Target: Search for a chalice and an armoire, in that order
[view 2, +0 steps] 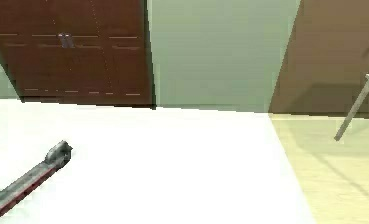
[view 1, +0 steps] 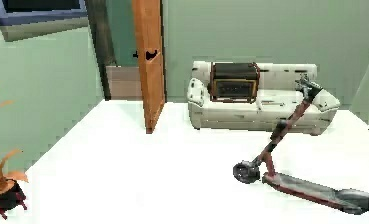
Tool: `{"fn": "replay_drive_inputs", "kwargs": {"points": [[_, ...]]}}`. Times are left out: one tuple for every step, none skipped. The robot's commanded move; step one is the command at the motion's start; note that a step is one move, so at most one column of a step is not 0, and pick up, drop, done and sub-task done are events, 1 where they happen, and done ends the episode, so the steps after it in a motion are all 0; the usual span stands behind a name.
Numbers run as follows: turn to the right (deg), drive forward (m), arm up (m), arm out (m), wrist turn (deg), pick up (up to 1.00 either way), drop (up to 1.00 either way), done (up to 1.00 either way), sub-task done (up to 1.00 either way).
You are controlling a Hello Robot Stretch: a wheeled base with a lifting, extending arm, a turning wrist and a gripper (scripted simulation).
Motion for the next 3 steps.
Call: {"fn": "replay_drive_inputs", "kwargs": {"points": [[0.0,0.45,0.0,0.0,0.0,0.0,0.0,0.0,0.0],[-15.0,0.0,0.0,0.0,0.0,0.0,0.0,0.0,0.0],[0.0,0.9,0.0,0.0,0.0,0.0,0.0,0.0,0.0]]}}
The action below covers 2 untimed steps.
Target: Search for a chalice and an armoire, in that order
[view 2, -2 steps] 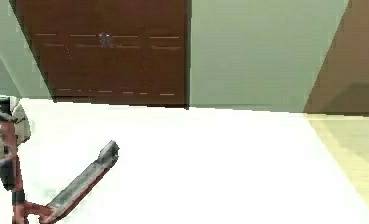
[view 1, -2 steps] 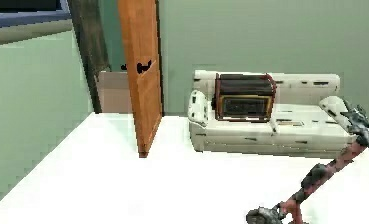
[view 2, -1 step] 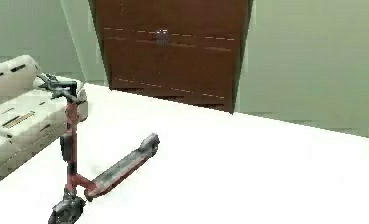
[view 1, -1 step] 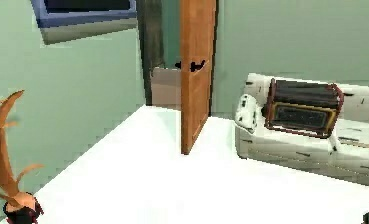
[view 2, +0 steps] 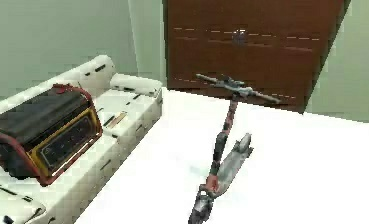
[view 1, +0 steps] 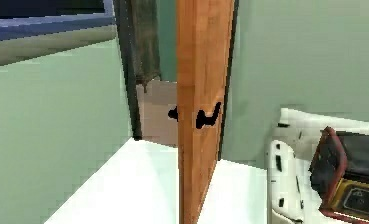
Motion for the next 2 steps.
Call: {"fn": "replay_drive_inputs", "kwargs": {"points": [[-24.0,0.0,0.0,0.0,0.0,0.0,0.0,0.0,0.0],[0.0,1.0,0.0,0.0,0.0,0.0,0.0,0.0,0.0]]}}
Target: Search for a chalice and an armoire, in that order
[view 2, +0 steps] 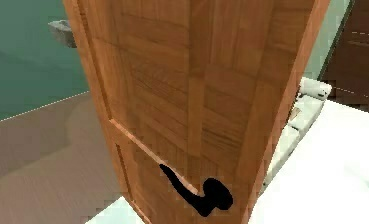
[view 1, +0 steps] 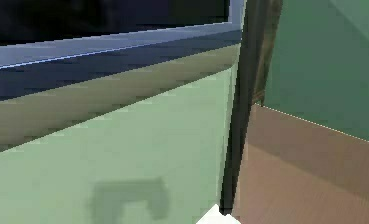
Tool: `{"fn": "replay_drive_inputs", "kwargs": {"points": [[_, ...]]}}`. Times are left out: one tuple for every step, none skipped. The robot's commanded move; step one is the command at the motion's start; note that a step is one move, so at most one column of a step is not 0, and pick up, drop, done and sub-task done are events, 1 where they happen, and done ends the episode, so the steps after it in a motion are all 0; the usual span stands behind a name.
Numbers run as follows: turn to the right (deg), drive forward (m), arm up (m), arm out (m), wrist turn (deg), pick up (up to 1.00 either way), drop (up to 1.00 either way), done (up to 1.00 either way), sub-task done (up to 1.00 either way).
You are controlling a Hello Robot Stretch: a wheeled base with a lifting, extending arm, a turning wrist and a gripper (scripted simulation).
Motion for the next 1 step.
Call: {"fn": "replay_drive_inputs", "kwargs": {"points": [[-9.0,0.0,0.0,0.0,0.0,0.0,0.0,0.0,0.0]]}}
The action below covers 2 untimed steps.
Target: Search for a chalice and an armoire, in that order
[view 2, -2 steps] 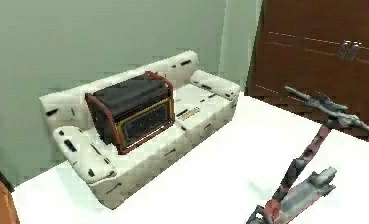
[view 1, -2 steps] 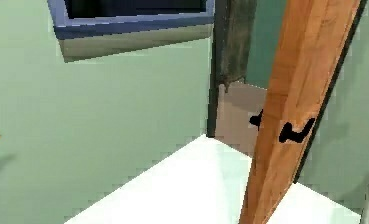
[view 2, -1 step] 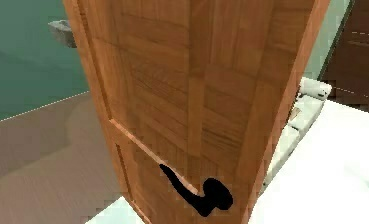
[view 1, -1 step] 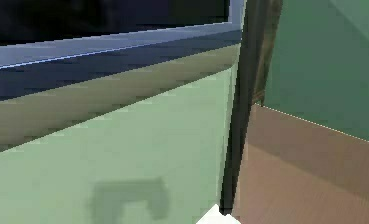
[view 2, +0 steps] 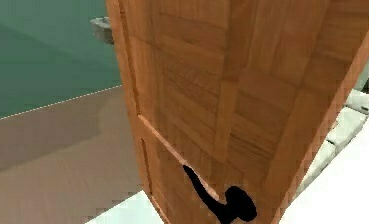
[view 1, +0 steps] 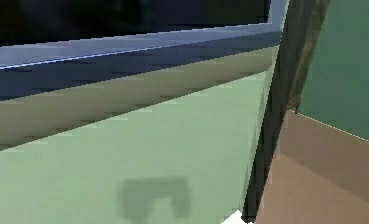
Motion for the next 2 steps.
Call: {"fn": "replay_drive_inputs", "kwargs": {"points": [[0.0,0.1,0.0,0.0,0.0,0.0,0.0,0.0,0.0],[45.0,0.0,0.0,0.0,0.0,0.0,0.0,0.0,0.0]]}}
